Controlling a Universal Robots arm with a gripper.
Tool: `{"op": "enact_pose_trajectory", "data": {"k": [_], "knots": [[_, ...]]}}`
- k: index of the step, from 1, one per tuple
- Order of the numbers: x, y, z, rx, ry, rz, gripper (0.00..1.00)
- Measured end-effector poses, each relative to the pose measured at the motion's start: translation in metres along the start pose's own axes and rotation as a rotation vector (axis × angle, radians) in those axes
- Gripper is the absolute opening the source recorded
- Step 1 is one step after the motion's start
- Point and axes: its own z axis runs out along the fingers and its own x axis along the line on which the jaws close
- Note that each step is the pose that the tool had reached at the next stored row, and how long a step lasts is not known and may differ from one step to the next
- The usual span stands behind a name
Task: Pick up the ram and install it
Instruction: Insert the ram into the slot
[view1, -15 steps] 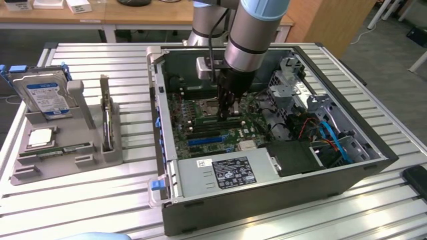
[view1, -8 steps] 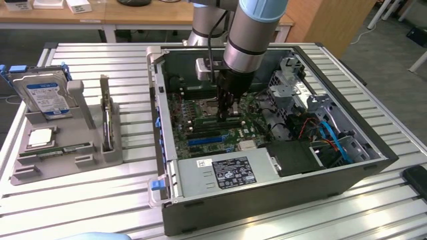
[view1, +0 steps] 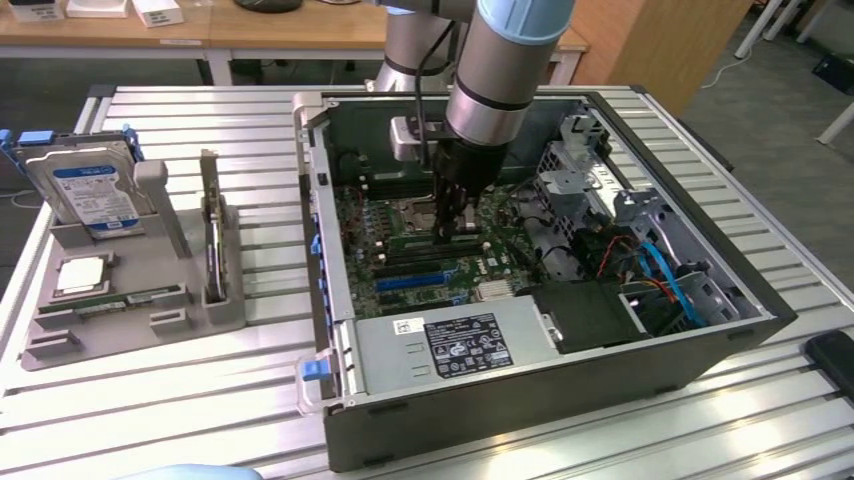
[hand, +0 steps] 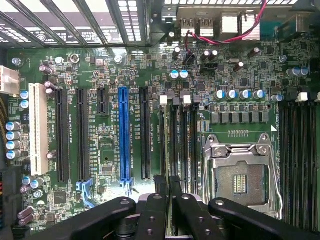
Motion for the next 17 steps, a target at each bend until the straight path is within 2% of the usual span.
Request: {"op": "enact_pose_trajectory", "data": {"k": [17], "knots": [[0.0001, 0.0000, 0.0028, -0.0008, 0.0001, 0.000, 0.13]]}}
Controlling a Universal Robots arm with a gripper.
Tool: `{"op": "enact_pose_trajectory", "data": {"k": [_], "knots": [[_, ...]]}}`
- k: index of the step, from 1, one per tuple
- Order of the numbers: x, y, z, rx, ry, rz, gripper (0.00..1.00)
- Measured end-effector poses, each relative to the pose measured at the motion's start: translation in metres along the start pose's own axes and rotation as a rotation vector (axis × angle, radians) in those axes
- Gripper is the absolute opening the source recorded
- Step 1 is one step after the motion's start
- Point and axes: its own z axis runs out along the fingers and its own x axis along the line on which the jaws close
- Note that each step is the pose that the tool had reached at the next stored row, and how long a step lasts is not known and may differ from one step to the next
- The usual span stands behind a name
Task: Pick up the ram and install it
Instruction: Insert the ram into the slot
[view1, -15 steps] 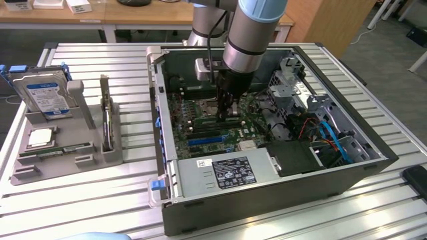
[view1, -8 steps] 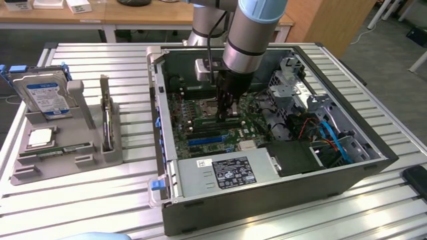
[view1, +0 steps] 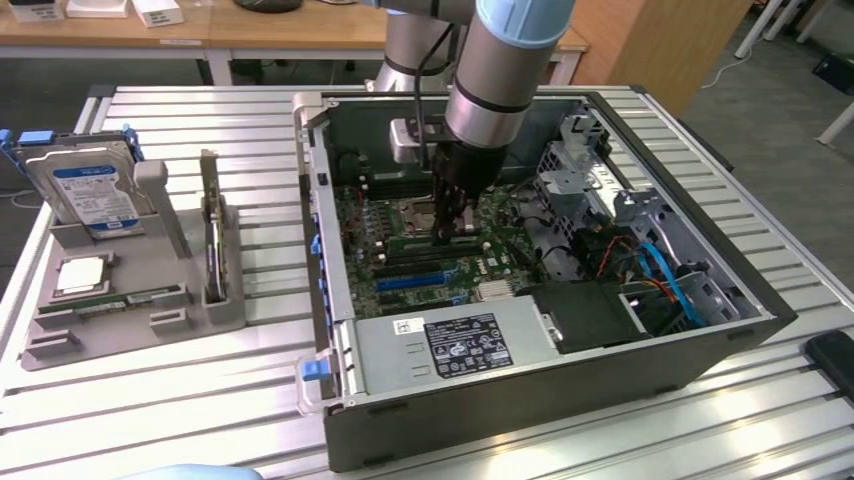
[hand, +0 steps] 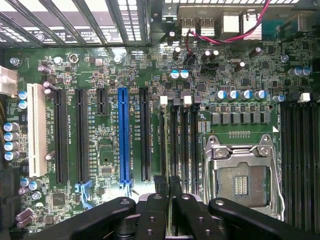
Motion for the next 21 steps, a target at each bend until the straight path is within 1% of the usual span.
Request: {"op": "enact_pose_trajectory", "data": {"k": [11, 12, 15, 21], "knots": [[0.0001, -0.0001, 0.0020, -0.0005, 0.0000, 0.001, 0.13], [0.0000, -0.0002, 0.0020, -0.0012, 0.0000, 0.001, 0.13], [0.0000, -0.0006, 0.0020, -0.0059, 0.0005, 0.001, 0.13], [0.0000, -0.0024, 0.0021, -0.0072, 0.0005, 0.002, 0.13]]}}
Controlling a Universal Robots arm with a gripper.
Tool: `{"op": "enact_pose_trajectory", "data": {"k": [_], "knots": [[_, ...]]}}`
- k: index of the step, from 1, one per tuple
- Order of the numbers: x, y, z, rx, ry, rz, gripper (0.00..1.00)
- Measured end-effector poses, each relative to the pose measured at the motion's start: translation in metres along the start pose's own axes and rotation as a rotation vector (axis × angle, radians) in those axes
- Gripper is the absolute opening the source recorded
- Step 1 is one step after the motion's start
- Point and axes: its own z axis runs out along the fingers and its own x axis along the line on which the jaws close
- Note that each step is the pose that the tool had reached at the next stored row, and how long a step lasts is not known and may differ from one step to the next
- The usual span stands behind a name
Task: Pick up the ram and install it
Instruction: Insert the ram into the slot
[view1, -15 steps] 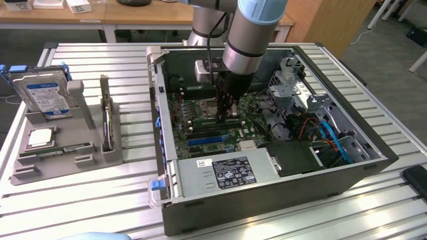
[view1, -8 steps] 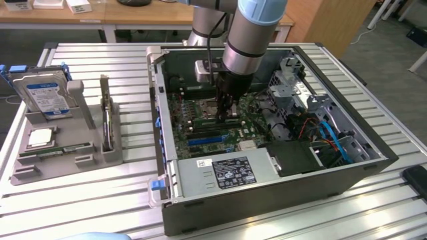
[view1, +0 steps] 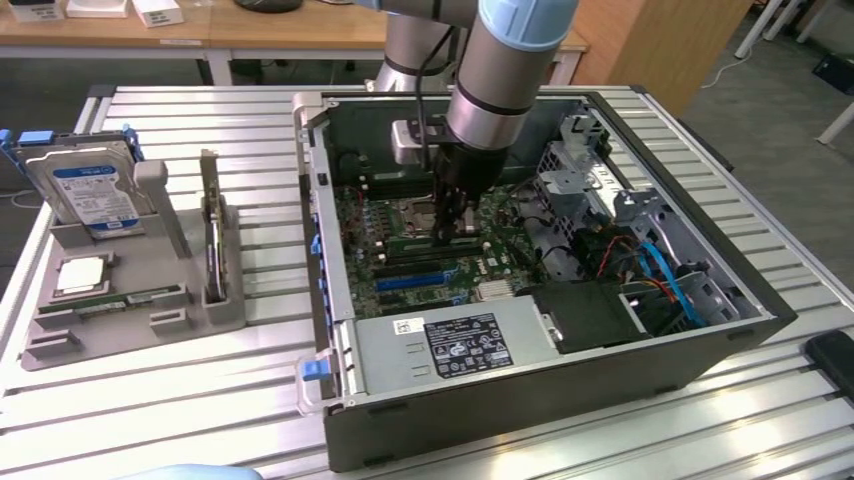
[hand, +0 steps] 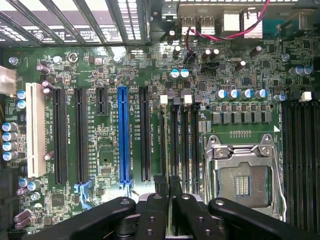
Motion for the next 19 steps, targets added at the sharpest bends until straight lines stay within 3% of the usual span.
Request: {"op": "enact_pose_trajectory", "data": {"k": [11, 19], "knots": [[0.0003, -0.0006, -0.0001, -0.0099, 0.0018, 0.001, 0.13], [0.0004, -0.0009, -0.0001, -0.0110, 0.0021, 0.001, 0.13]]}}
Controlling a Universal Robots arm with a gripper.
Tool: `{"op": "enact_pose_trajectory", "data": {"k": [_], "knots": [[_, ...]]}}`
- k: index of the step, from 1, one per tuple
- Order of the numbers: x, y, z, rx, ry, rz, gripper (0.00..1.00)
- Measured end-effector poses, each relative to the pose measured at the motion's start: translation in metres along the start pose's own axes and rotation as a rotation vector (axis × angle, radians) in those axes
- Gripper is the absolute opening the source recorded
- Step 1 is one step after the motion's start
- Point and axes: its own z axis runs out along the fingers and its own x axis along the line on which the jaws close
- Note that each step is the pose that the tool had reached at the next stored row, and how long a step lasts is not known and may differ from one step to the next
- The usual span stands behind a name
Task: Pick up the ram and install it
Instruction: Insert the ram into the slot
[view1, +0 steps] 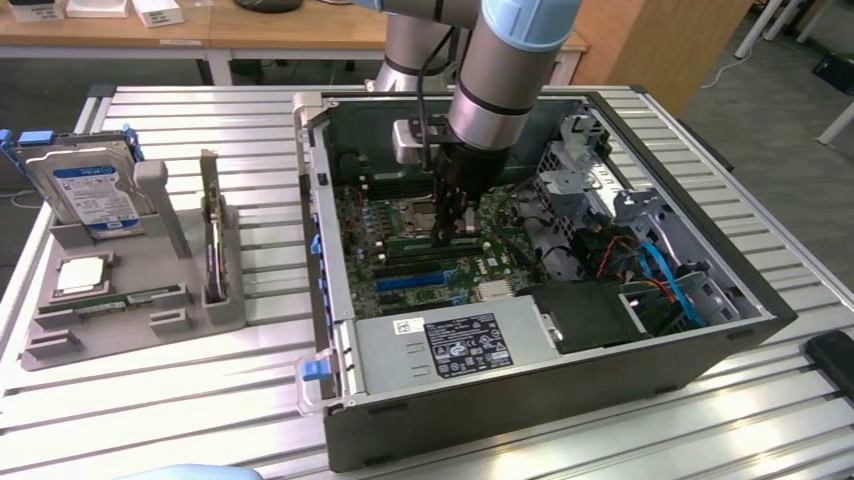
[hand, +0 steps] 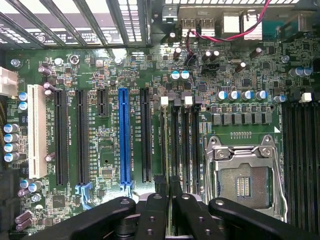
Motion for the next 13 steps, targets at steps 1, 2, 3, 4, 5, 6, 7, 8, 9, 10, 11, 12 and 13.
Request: {"op": "enact_pose_trajectory", "data": {"k": [1, 2, 3, 4, 5, 6, 7, 8, 9, 10, 11, 12, 13], "knots": [[0.0000, -0.0002, 0.0000, 0.0001, 0.0001, 0.000, 0.13], [0.0000, -0.0004, 0.0000, 0.0001, 0.0002, 0.000, 0.13], [0.0000, -0.0006, 0.0000, 0.0001, 0.0005, 0.000, 0.13], [-0.0001, -0.0007, 0.0000, 0.0001, 0.0009, 0.000, 0.13], [-0.0001, -0.0008, 0.0000, 0.0001, 0.0015, 0.000, 0.13], [-0.0001, -0.0010, 0.0000, 0.0002, 0.0019, 0.000, 0.13], [-0.0001, -0.0012, 0.0000, 0.0002, 0.0021, 0.000, 0.13], [-0.0001, -0.0015, -0.0001, 0.0002, 0.0024, 0.000, 0.13], [-0.0001, -0.0016, -0.0001, 0.0001, 0.0025, 0.000, 0.13], [-0.0001, -0.0017, -0.0001, 0.0002, 0.0026, 0.000, 0.13], [-0.0001, -0.0017, -0.0001, 0.0002, 0.0026, 0.000, 0.13], [-0.0001, -0.0017, -0.0001, 0.0001, 0.0027, 0.000, 0.13], [-0.0001, -0.0017, -0.0001, 0.0001, 0.0027, 0.000, 0.13]]}}
